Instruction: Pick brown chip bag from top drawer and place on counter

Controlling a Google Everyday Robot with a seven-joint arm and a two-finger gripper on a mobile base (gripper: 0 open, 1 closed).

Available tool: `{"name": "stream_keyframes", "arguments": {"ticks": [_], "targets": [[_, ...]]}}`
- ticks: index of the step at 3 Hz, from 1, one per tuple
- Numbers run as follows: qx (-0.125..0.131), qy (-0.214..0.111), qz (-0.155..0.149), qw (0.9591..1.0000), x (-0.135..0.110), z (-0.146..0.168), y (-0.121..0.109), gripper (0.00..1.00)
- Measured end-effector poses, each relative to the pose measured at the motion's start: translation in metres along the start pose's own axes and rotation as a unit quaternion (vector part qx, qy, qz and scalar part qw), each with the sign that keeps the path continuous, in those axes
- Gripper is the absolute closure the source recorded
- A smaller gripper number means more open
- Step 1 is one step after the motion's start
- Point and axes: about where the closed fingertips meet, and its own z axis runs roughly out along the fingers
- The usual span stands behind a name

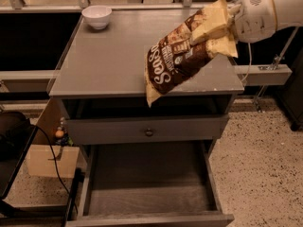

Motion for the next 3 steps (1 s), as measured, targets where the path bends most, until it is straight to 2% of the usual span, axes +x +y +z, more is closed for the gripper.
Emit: {"name": "stream_keyframes", "arguments": {"ticks": [2, 3], "targets": [[-0.001, -0.008, 0.03, 0.9995, 0.034, 0.025, 0.013, 1.0], [0.008, -0.007, 0.059, 0.9982, 0.044, 0.037, 0.016, 1.0]]}}
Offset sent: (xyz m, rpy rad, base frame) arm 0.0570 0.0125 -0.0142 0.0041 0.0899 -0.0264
